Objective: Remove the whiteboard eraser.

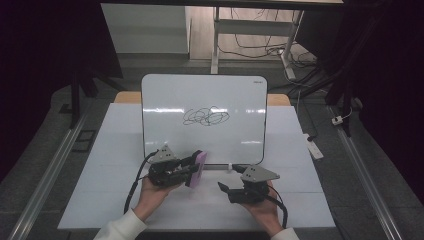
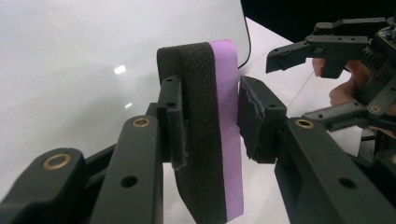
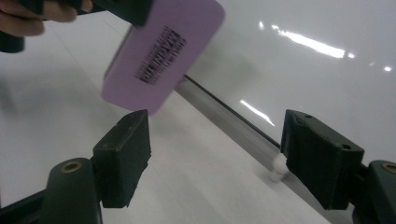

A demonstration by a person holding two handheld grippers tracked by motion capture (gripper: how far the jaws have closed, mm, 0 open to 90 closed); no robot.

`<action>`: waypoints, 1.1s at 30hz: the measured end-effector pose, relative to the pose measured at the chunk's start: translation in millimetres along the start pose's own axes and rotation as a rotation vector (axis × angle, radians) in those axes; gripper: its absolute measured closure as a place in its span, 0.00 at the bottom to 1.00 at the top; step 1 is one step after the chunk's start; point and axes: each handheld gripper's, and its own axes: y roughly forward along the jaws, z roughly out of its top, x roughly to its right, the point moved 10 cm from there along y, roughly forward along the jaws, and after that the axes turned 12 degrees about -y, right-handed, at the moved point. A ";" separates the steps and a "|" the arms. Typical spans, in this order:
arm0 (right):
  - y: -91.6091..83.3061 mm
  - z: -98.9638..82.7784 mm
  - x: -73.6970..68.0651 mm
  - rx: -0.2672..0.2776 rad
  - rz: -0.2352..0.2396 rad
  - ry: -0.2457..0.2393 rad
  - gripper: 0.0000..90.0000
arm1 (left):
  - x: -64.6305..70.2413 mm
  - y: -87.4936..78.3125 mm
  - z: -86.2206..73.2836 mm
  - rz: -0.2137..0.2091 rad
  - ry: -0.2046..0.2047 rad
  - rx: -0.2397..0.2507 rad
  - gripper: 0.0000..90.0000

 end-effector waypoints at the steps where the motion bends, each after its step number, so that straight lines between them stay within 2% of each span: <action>1: 3.5 3.2 -3.5 0.005 0.010 0.002 0.26 | 0.2 0.7 -0.5 -0.001 0.000 -0.002 0.69; 15: 32.2 16.0 -27.4 0.012 0.081 0.040 0.24 | 5.4 6.5 -3.9 -0.010 0.010 -0.010 0.69; 16: 32.2 16.0 -27.4 0.012 0.081 0.040 0.24 | 5.4 6.5 -3.9 -0.010 0.010 -0.010 0.69; 17: 36.1 16.7 -28.6 0.015 0.094 0.067 0.24 | 5.8 6.5 -4.0 -0.010 0.012 -0.011 0.69; 20: 39.0 16.8 -28.3 0.016 0.096 0.082 0.24 | 6.6 6.7 -4.4 -0.012 0.012 -0.013 0.69; 33: 49.4 18.2 -31.4 0.016 0.109 0.122 0.26 | 12.8 6.7 -3.5 -0.034 0.007 0.007 0.69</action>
